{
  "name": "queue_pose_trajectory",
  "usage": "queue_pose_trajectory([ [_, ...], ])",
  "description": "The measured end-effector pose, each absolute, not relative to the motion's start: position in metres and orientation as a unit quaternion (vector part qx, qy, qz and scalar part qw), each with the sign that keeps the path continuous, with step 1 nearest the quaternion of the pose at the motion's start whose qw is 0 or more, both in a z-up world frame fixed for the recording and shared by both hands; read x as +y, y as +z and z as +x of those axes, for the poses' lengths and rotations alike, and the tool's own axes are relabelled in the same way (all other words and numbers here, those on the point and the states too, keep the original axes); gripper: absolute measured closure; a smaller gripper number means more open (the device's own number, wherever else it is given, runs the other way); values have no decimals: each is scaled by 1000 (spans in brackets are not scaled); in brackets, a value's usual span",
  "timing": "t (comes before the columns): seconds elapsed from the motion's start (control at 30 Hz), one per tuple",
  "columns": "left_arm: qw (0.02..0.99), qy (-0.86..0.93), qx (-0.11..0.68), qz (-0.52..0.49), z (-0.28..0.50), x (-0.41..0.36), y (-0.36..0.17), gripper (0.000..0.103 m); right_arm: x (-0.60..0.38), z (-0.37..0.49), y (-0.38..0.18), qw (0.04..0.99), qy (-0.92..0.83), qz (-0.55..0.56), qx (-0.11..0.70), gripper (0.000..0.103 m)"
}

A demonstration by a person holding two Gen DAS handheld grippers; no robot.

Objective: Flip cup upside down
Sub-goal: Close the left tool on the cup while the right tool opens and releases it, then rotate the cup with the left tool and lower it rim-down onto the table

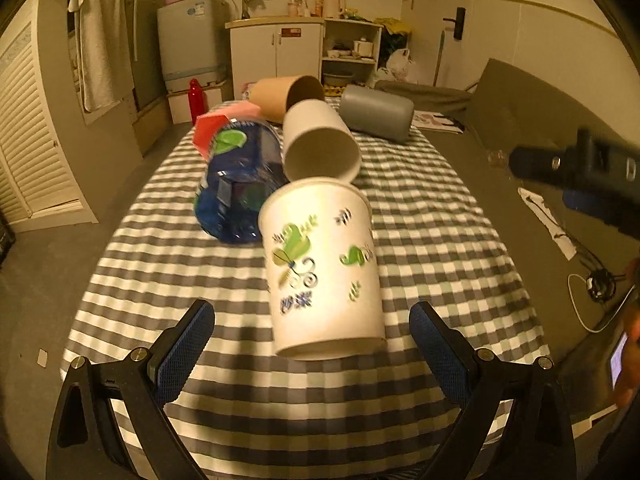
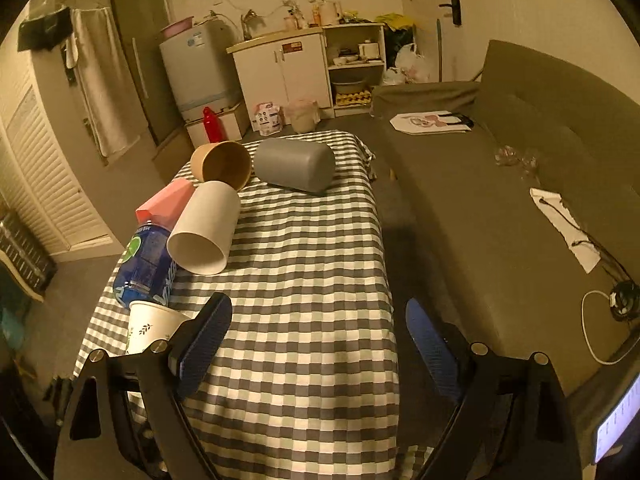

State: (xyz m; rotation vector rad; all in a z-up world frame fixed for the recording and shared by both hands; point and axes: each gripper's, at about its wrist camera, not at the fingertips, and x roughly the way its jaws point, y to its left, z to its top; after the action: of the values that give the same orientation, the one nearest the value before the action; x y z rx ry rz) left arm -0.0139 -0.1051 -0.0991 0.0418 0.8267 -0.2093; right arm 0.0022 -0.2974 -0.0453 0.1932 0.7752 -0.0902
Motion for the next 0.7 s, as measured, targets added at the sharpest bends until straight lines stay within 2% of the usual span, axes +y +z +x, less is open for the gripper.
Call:
queue_pose_trajectory([
  [0.2, 911, -99, 401, 8, -10, -99, -111, 5, -299, 3, -45, 920, -41, 97, 377, 14],
  [0.23, 911, -99, 401, 8, -11, -98, -112, 15, -298, 3, -45, 920, -40, 97, 377, 14],
  [0.27, 909, -102, 403, 10, -10, -99, -113, 32, -298, 4, -45, 920, -39, 97, 377, 14],
  [0.33, 904, -112, 412, 15, -11, -100, -116, 47, -298, 4, -44, 920, -38, 98, 377, 14],
  [0.7, 905, -131, 404, 26, -17, -99, -82, 47, -294, 2, -42, 919, -35, 102, 379, 14],
])
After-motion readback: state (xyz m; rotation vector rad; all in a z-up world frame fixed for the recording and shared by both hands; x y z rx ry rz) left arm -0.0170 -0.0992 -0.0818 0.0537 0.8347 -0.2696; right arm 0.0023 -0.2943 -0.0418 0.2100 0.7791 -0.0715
